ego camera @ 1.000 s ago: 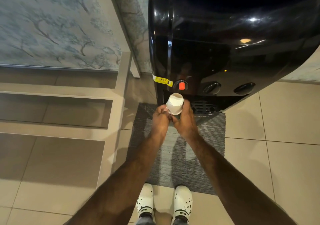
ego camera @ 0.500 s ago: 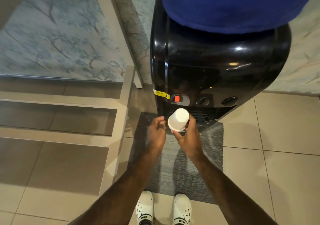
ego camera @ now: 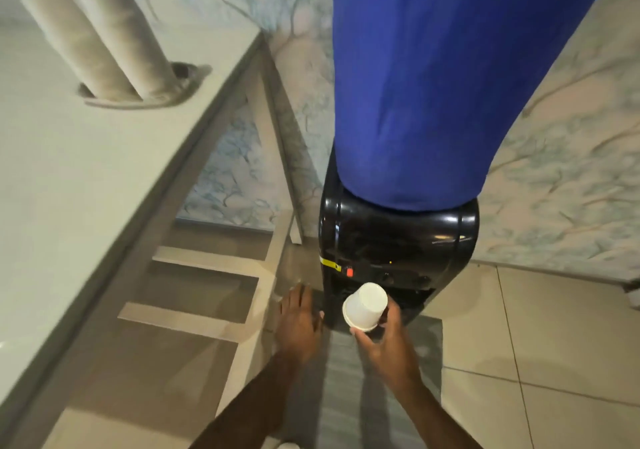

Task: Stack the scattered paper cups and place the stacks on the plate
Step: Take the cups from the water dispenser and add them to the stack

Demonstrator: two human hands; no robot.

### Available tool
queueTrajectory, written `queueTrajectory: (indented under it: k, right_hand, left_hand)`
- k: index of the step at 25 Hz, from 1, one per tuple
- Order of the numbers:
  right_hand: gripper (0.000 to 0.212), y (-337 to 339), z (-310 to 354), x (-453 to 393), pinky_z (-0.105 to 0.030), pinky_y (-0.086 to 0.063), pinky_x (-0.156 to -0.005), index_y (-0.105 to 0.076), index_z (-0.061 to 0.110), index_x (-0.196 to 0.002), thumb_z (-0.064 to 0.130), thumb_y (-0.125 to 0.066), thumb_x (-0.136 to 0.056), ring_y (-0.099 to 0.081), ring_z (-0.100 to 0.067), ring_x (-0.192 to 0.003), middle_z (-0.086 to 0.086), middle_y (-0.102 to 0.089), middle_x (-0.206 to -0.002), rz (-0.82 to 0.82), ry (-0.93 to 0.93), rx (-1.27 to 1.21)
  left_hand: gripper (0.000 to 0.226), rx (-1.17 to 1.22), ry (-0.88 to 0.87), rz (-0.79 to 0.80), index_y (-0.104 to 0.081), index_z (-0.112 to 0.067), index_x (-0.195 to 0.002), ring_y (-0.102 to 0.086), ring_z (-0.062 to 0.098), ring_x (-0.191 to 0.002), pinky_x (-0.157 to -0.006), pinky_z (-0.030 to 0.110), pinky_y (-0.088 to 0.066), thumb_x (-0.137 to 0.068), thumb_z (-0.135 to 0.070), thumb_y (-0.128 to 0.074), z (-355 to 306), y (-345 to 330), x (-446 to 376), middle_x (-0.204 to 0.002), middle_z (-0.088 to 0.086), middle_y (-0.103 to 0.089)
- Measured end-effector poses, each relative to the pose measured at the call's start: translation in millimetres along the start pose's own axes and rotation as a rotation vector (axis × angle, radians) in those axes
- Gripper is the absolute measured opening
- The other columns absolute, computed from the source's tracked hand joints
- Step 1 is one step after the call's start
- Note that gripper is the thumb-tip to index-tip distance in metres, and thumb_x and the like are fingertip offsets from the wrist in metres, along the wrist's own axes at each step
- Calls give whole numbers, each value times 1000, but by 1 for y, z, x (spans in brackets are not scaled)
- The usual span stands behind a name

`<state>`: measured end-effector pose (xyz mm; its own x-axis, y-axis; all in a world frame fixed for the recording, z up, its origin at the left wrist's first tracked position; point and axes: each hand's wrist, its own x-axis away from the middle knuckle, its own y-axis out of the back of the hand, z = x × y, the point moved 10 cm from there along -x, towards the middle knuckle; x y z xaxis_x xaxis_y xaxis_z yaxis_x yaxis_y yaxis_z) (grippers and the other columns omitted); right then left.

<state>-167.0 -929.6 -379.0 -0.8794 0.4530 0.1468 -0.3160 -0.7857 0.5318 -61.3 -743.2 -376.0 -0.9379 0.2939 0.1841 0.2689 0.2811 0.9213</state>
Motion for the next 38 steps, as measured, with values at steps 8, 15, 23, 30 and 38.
queueTrajectory:
  k: [8, 15, 23, 30, 38]
  right_hand:
    - [94, 54, 135, 27, -45, -50, -103, -34, 20, -148, 31, -88, -72, -56, -25, -127, -5, -56, -143, 8, 71, -54]
    - [87, 68, 304, -3, -44, -53, -101, -35, 26, -143, 42, -85, -74, -56, -21, -129, -1, -55, -143, -39, 316, -6]
    - [88, 26, 532, -51, -33, -52, -79, -38, 18, -139, 40, -88, -69, -64, -25, -115, -7, -64, -130, -35, 582, -33]
    - [78, -66, 675, -85, -37, -52, -86, -39, 14, -135, 32, -84, -74, -62, -28, -116, -7, -61, -131, 28, 644, -50]
    - [70, -127, 743, -160, -46, -52, -91, -37, 3, -130, 20, -81, -78, -59, -37, -116, -19, -54, -128, -80, 619, 97]
  left_hand:
    - [68, -68, -22, -204, -19, -18, -161, -19, 22, -154, -125, 38, -13, -103, -45, -41, -26, 170, 22, -169, 5, -18]
    - [69, -102, -69, -324, -20, -18, -160, -21, 28, -154, -125, 42, -20, -103, -50, -42, -3, 295, 20, -169, 7, -18]
    - [69, -82, -87, -405, -21, -25, -160, -23, 26, -154, -124, 40, -19, -101, -55, -39, 51, 365, -2, -169, 4, -19]
    - [66, -23, -64, -463, -28, -20, -159, -25, 24, -153, -124, 36, -20, -102, -53, -36, 114, 396, -25, -168, 5, -24]
    - [63, 5, 54, -515, -45, -20, -150, -34, 23, -150, -122, 41, -26, -101, -58, -39, 171, 403, -46, -162, 3, -38]
